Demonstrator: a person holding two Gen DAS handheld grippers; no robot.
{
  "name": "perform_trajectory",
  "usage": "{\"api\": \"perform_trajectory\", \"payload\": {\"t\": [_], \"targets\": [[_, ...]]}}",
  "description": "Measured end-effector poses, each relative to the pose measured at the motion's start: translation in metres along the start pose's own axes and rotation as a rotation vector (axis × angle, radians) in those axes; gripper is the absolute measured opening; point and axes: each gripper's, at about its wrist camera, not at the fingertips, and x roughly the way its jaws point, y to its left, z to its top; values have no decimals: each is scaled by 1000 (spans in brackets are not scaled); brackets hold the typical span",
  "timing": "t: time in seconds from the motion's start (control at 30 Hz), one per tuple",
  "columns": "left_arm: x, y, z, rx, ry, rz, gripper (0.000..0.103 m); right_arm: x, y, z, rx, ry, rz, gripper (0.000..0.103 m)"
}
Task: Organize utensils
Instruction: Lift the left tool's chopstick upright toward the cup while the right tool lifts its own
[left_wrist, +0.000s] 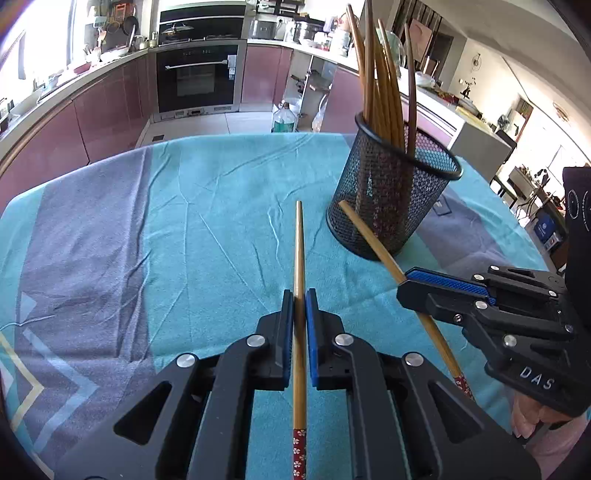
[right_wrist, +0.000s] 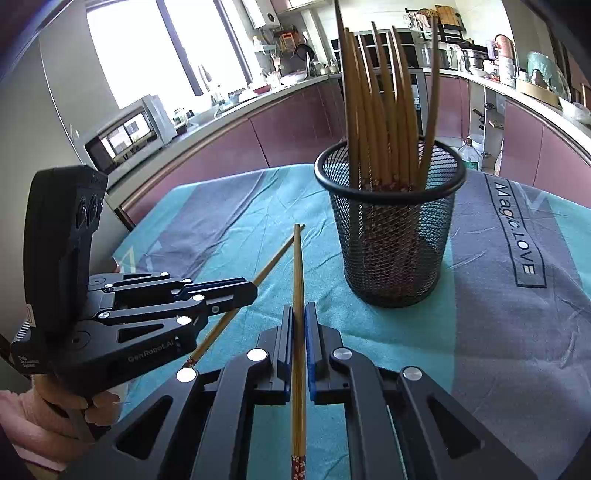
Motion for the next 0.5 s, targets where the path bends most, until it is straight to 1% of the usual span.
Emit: {"api": "perform_trajectory", "payload": {"t": [0.13,0.33,0.5], "targets": [[-14,0,0,-4,-24,-20,7,-15,-1,1,12,-35,15,5],[-40,7,1,-21,-64,-70,7,-29,-3,2,25,-73,40,5],[-55,6,5,-41,-85,-113,7,-41,-3,4,25,-108,49,5]]}}
